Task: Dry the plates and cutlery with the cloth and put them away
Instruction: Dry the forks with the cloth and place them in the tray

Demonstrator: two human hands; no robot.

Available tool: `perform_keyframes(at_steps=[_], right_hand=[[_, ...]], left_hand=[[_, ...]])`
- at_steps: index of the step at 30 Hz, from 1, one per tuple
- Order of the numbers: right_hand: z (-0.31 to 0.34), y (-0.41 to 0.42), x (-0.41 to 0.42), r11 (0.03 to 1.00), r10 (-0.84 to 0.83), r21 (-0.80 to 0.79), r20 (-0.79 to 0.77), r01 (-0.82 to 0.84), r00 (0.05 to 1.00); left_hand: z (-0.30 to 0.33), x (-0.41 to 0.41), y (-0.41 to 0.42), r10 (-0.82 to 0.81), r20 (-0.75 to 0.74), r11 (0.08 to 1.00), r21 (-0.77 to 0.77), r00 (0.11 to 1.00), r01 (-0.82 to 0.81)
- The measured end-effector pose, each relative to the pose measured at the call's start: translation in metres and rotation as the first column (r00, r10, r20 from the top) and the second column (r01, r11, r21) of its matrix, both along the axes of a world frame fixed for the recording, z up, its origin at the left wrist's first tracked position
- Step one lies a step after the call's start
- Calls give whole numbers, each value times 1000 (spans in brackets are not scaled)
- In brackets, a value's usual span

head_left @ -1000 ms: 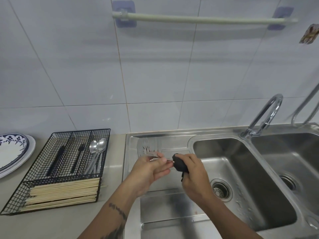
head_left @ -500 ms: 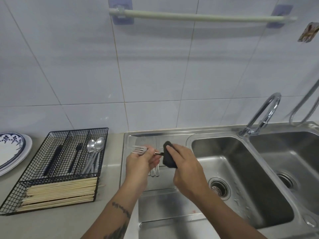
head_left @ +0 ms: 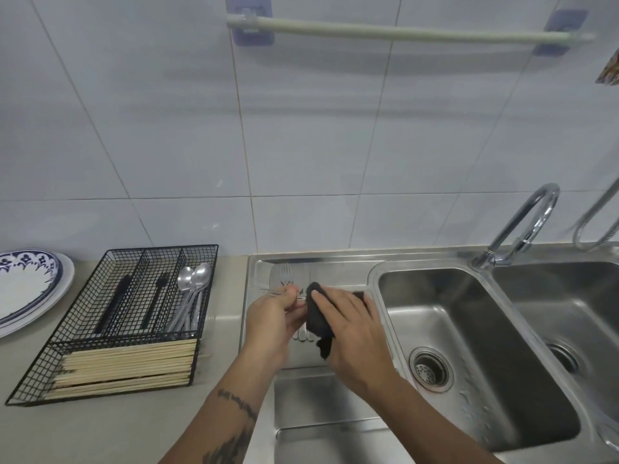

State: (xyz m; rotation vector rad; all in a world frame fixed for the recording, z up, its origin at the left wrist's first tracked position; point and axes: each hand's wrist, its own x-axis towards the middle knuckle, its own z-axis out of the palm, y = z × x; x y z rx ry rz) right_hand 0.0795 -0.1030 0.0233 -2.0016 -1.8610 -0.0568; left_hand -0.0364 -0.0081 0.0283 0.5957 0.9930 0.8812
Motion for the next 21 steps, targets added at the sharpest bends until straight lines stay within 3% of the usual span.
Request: perform_keyframes(at_steps=[4,9,15,21], right_hand=[[1,6,13,995,-71,-62,31,73,997],[4,19,8,998,-31,-44,57,34,998],[2,43,-11,999,-41,-10,-181,40,983],[-7,61,-30,999,11,-38,-318,-24,948]], left_hand=[[-15,-22,15,181,-19,981,-61,983,-182],[-26,-62,47,324,-59,933,-145,944,-329],[-21,-119,90,261,-213,950,-116,941,-290],[-8,-178,148,242,-437,962,-10,866,-274]])
